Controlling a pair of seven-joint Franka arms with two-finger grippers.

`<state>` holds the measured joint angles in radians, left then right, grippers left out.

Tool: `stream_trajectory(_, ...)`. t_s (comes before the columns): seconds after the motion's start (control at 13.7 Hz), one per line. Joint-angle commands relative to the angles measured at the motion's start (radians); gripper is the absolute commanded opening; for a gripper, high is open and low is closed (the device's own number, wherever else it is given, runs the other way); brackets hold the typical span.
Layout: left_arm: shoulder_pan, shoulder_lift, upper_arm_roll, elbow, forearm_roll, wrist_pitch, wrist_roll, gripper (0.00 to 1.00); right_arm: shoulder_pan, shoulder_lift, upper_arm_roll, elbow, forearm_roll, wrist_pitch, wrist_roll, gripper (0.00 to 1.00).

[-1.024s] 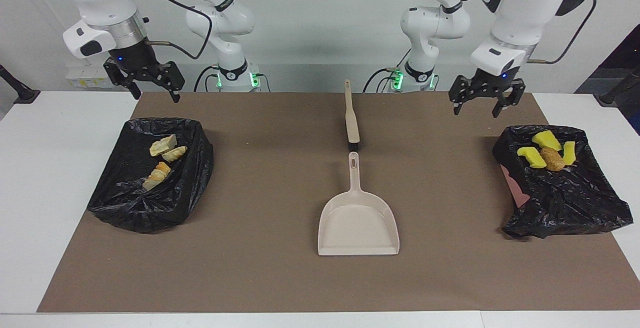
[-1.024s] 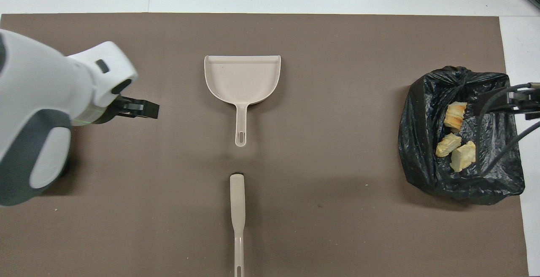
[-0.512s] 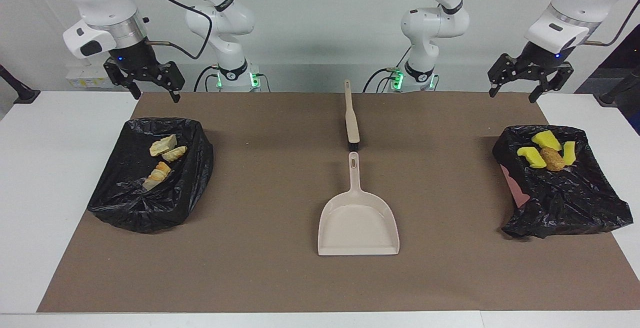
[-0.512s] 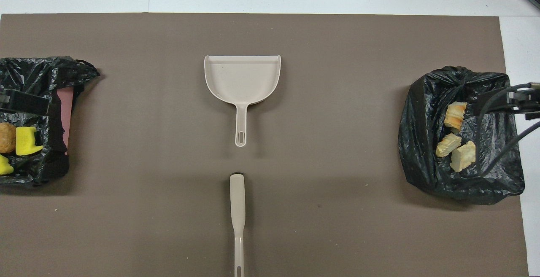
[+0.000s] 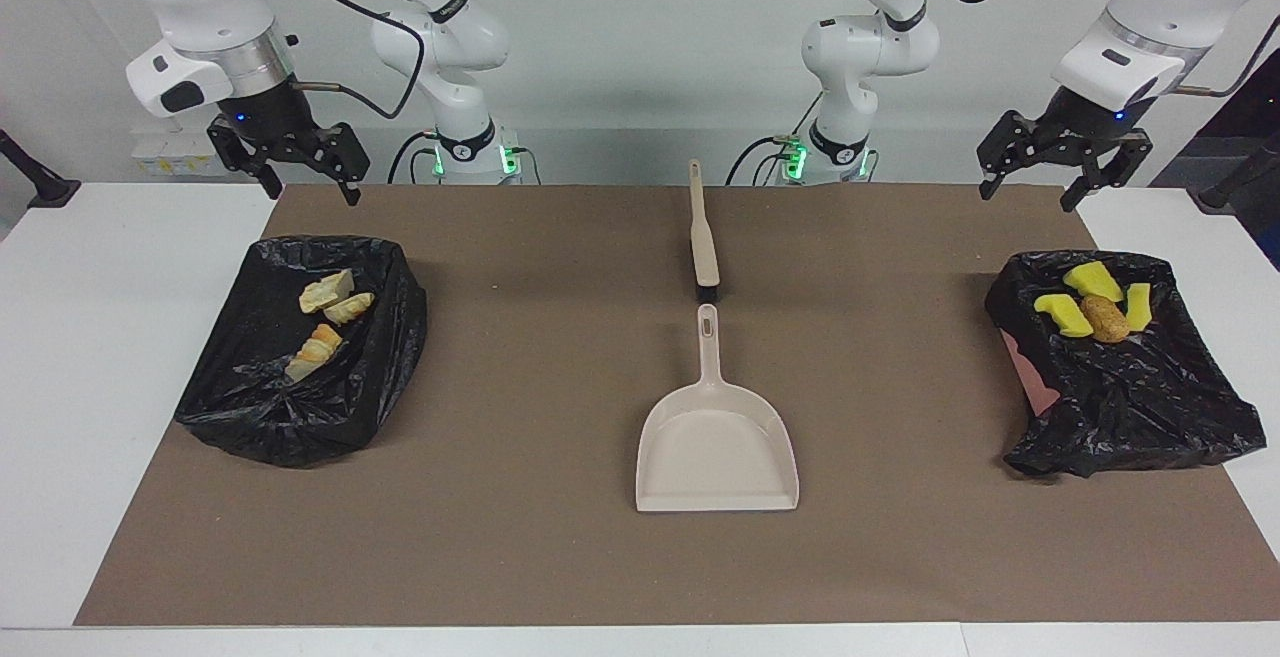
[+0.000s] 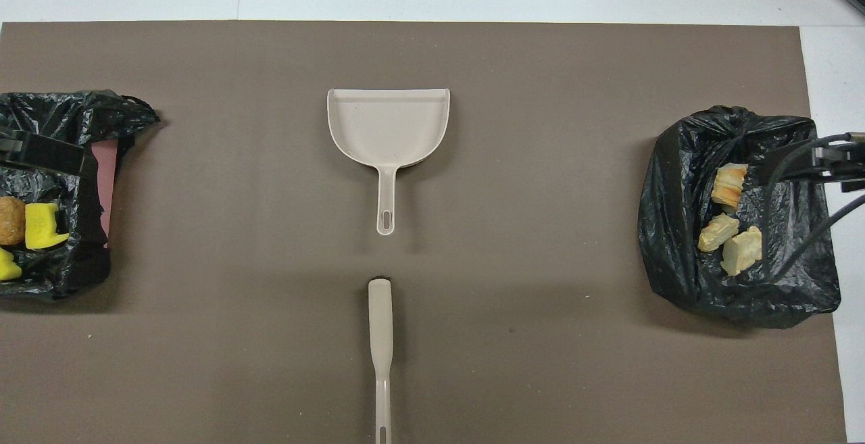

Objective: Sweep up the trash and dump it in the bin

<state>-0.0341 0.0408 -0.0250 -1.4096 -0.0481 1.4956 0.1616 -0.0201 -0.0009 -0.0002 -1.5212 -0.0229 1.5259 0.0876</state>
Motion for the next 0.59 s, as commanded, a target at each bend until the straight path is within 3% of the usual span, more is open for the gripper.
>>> stream_trajectory(0.0, 0.006, 0.004, -0.006, 0.021, 0.028, -0.026, 0.009, 1.00, -0.011, -0.013, 0.008, -0.016, 0.015, -0.003, 0.007, 1.00)
stream_trajectory(0.51, 0.006, -0.027, -0.007, -0.020, 0.042, -0.029, 0.001, 1.00, -0.009, -0.013, 0.008, -0.016, 0.015, -0.003, 0.007, 1.00)
